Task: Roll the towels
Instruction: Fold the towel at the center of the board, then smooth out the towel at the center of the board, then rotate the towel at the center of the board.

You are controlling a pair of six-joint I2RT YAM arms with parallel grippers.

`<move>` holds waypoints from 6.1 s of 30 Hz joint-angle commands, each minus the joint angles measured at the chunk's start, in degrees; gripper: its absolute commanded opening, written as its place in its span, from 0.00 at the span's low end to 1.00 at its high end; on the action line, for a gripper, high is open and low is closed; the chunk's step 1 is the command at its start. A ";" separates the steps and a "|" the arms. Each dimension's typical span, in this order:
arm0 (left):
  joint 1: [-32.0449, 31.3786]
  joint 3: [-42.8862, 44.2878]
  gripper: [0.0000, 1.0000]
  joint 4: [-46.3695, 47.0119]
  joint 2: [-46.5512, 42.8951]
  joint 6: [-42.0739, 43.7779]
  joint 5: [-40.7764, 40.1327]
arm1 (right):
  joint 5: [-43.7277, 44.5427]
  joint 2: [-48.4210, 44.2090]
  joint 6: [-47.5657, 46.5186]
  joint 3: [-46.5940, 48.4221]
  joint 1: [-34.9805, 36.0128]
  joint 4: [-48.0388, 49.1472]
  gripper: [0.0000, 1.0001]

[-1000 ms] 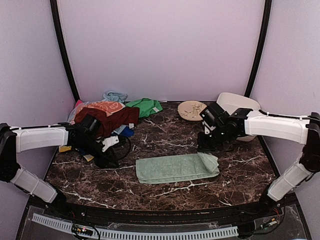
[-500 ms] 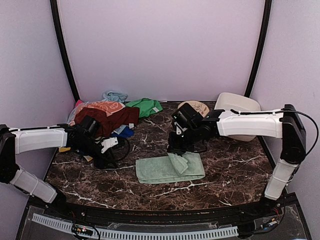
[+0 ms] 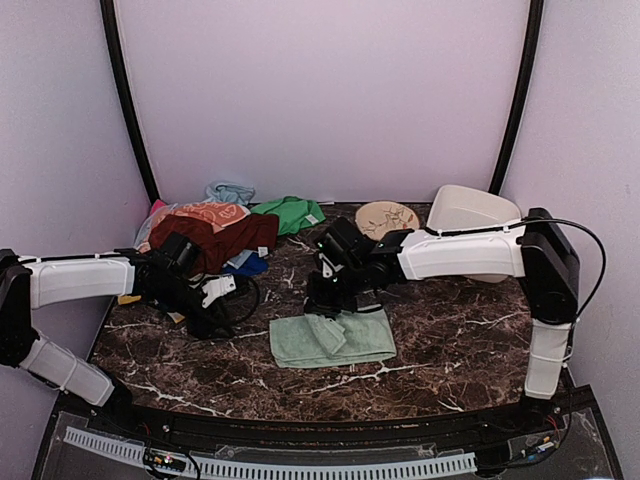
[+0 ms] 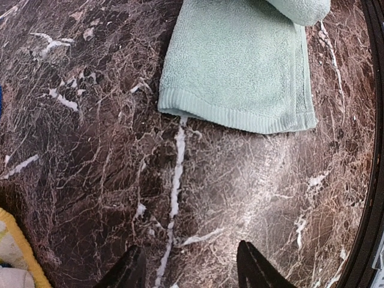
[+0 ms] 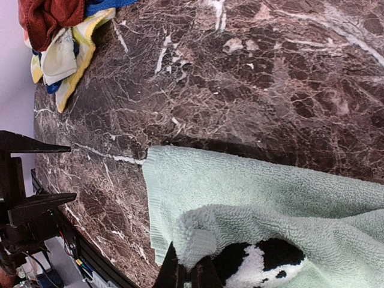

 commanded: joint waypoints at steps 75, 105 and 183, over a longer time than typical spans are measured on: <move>-11.44 9.31 0.47 6.85 14.08 -7.50 -0.20 | -15.94 -3.72 0.61 -22.12 -13.38 19.00 0.30; -11.98 10.61 0.59 1.06 6.36 1.41 -7.80 | -1.57 -1.73 -15.09 -13.83 -11.99 13.29 0.32; -6.79 4.41 0.83 1.03 -3.42 3.73 -10.81 | -14.40 12.21 -2.82 -10.33 -10.14 27.16 0.08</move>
